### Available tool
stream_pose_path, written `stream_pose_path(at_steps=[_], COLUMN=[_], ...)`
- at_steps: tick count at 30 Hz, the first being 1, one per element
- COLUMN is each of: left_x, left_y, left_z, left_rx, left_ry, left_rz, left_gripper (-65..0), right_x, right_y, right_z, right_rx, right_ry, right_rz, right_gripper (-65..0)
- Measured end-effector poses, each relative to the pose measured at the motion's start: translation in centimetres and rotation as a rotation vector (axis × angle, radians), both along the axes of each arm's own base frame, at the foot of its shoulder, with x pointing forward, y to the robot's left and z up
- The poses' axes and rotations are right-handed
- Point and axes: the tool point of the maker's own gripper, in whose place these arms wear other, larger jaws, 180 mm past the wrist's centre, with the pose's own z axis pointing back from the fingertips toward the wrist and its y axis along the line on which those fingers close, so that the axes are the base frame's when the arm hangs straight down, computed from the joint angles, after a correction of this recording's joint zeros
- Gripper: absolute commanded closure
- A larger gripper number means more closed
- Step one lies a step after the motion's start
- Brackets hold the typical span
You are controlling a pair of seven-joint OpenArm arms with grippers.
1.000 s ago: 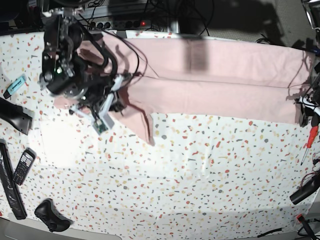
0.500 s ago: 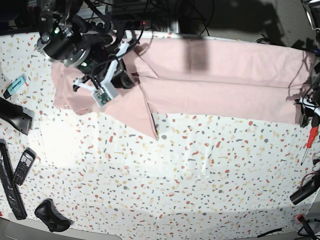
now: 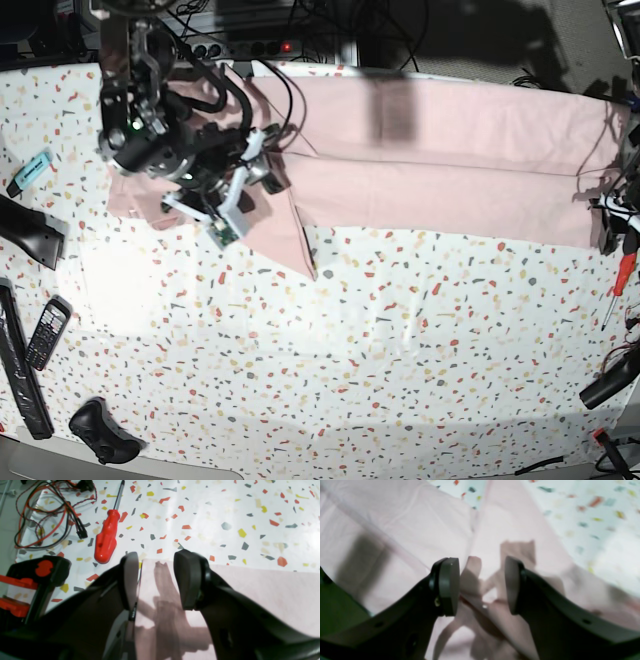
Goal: Fold the T-shirt properly
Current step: 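Grasp the shirt end with the right gripper and fold it over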
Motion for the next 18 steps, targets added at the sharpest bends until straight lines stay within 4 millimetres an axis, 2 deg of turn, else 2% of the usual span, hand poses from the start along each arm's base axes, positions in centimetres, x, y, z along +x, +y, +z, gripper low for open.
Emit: stream_pose_path(at_steps=[4,7,15,18], left_x=[0.0,0.0,0.0,0.0], left_y=[0.0,0.0,0.0,0.0], left_z=[0.0,0.0,0.0,0.0], left_rx=[0.001,0.001,0.001,0.001], left_ry=[0.0,0.0,0.0,0.0], left_rz=[-0.001,0.0,-0.001,-0.001], left_gripper=[-25.4,-25.4,-25.4,-25.4], right_x=[-0.2,-0.3,-0.9,-0.8], right_y=[2.0,2.6,1.7,0.3], right_z=[-0.9,-1.1,-2.4,-3.3], right_rx=[-0.045,-0.055,-0.118,-0.185], right_ry=[0.052,0.07,0.123,0.132], right_rz=[0.085,0.076,0.056,0.011], right_gripper=[-28.6,-28.5,-28.4,-27.9])
